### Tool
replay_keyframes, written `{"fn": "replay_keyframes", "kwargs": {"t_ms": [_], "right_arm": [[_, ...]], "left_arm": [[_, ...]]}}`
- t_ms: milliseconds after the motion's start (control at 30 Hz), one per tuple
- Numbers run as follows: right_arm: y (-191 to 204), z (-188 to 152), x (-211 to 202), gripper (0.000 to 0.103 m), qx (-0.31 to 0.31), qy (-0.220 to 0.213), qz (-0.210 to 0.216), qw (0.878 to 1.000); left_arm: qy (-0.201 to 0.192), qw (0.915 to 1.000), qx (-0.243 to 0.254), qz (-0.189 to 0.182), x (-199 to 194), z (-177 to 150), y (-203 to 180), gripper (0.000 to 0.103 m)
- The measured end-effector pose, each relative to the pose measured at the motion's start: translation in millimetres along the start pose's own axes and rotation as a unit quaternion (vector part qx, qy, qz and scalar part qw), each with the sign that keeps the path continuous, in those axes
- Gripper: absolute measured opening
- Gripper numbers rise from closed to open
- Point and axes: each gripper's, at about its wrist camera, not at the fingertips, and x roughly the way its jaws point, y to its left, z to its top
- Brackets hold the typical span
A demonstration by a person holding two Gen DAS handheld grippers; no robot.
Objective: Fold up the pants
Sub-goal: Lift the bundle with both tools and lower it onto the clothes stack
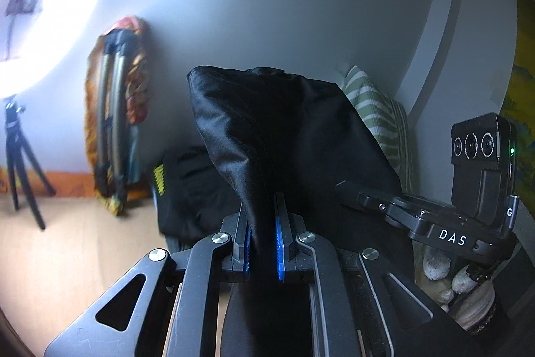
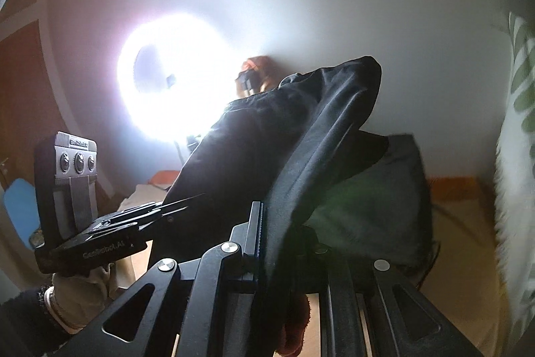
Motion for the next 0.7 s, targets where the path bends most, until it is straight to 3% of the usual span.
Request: {"fn": "replay_keyframes", "kwargs": {"t_ms": [333,700], "right_arm": [[-51,48,33,0.010,-0.008,-0.005,-0.018,1.000],[-124,44,117,0.010,0.013,0.042,-0.026,0.999]], "left_arm": [[-0.007,0.9999,0.011,0.010,62,40,3,0.009],[0.041,0.9980,-0.009,0.046,144,25,29,0.009]]}}
